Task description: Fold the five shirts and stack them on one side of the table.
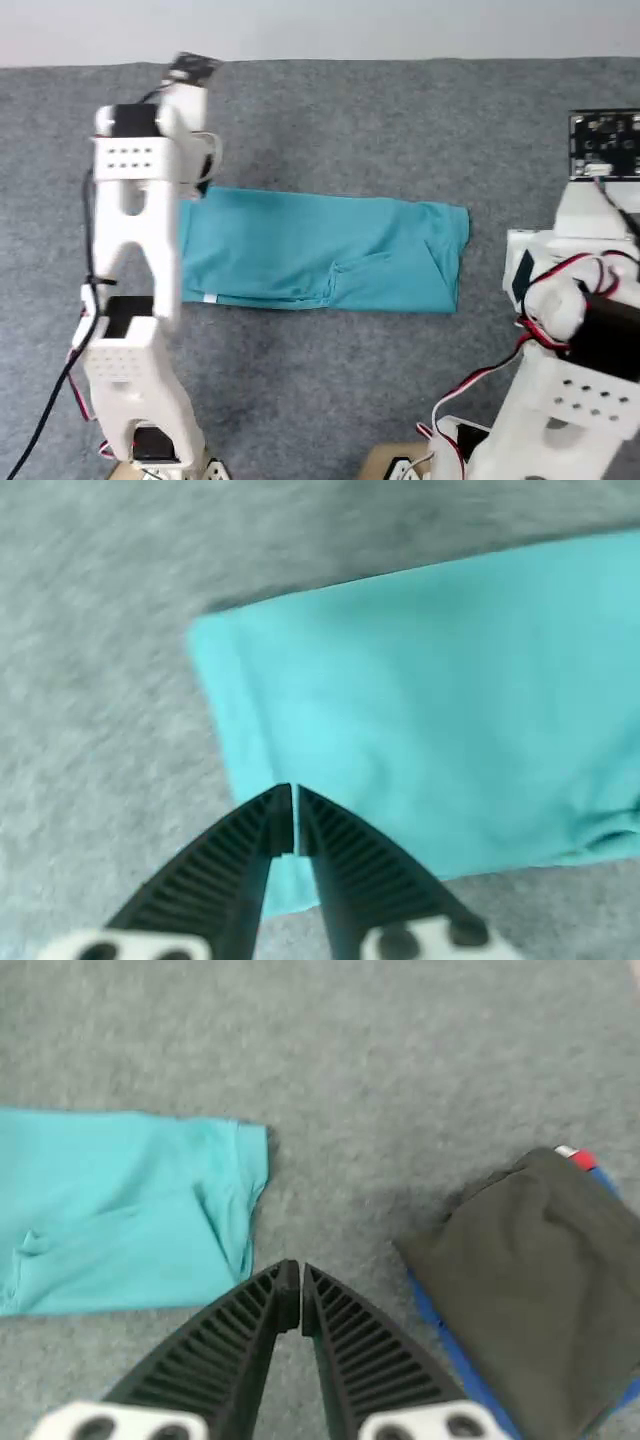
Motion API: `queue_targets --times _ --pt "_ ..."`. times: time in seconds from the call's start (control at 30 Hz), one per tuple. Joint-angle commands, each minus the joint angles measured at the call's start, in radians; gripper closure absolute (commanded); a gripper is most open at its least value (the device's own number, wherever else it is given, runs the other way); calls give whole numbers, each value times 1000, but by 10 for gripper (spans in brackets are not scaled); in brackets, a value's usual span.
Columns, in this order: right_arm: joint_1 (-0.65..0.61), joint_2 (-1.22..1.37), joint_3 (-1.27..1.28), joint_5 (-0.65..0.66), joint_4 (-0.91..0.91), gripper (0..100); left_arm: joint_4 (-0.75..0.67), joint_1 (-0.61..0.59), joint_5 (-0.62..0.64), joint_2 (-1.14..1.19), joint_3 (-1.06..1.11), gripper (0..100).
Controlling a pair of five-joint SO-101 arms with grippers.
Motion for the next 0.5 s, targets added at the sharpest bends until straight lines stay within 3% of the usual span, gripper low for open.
queue_targets --times 0.0,0.13,0.47 --pt "-18 -10 23 5 -4 988 18 -69 34 -55 13 901" --pt "-16 -12 58 5 -2 988 -6 -94 20 -55 93 845" --pt "-18 -12 78 8 -4 988 -146 -95 -28 -55 331 840"
